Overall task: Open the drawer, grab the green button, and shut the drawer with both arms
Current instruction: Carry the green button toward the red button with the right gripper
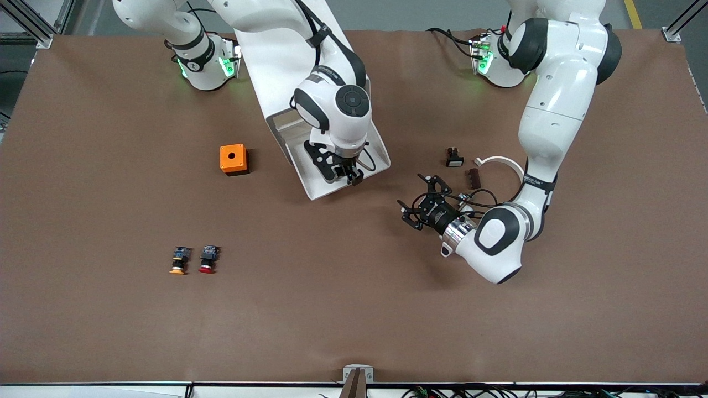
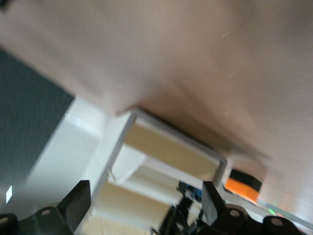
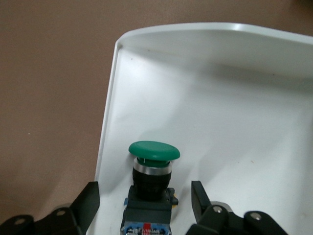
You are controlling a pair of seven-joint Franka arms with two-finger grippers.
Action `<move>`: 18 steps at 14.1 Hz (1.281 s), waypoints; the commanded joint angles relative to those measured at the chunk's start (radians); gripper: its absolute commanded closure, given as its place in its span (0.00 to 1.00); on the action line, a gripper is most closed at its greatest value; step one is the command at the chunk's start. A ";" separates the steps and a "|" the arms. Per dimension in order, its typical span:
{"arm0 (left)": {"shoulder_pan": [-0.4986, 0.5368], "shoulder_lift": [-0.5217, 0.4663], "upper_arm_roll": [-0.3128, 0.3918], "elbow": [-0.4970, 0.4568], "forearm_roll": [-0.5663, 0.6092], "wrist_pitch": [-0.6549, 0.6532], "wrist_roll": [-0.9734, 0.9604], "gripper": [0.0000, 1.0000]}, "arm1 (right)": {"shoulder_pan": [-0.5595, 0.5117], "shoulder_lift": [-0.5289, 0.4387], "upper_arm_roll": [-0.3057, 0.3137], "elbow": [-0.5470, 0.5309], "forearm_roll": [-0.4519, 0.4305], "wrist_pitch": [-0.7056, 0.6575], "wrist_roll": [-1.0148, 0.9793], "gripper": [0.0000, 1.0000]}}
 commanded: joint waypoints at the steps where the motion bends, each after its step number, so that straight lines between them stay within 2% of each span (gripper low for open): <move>1: -0.024 -0.064 0.011 -0.011 0.132 0.111 0.089 0.00 | 0.019 0.015 -0.006 0.011 0.000 -0.002 0.020 0.36; 4: -0.041 -0.102 0.013 -0.011 0.284 0.243 0.117 0.00 | 0.018 0.015 -0.006 0.026 0.051 -0.007 0.013 0.64; 5: -0.054 -0.106 0.013 -0.011 0.337 0.285 0.119 0.00 | 0.018 0.015 -0.006 0.028 0.061 -0.007 0.010 0.78; 6: -0.058 -0.113 0.016 -0.011 0.373 0.326 0.117 0.00 | 0.016 0.015 -0.006 0.031 0.062 -0.007 0.008 0.98; 9: -0.108 -0.133 0.068 -0.011 0.436 0.432 0.117 0.00 | -0.011 0.010 -0.004 0.059 0.075 -0.025 -0.026 1.00; 12: -0.186 -0.139 0.131 -0.012 0.505 0.501 0.113 0.00 | -0.066 0.003 -0.006 0.155 0.121 -0.216 -0.206 1.00; 14: -0.212 -0.141 0.131 -0.015 0.540 0.549 0.109 0.00 | -0.095 -0.025 -0.009 0.175 0.122 -0.281 -0.352 1.00; 18: -0.261 -0.156 0.128 -0.021 0.597 0.612 0.097 0.00 | -0.187 -0.077 -0.012 0.175 0.121 -0.280 -0.580 1.00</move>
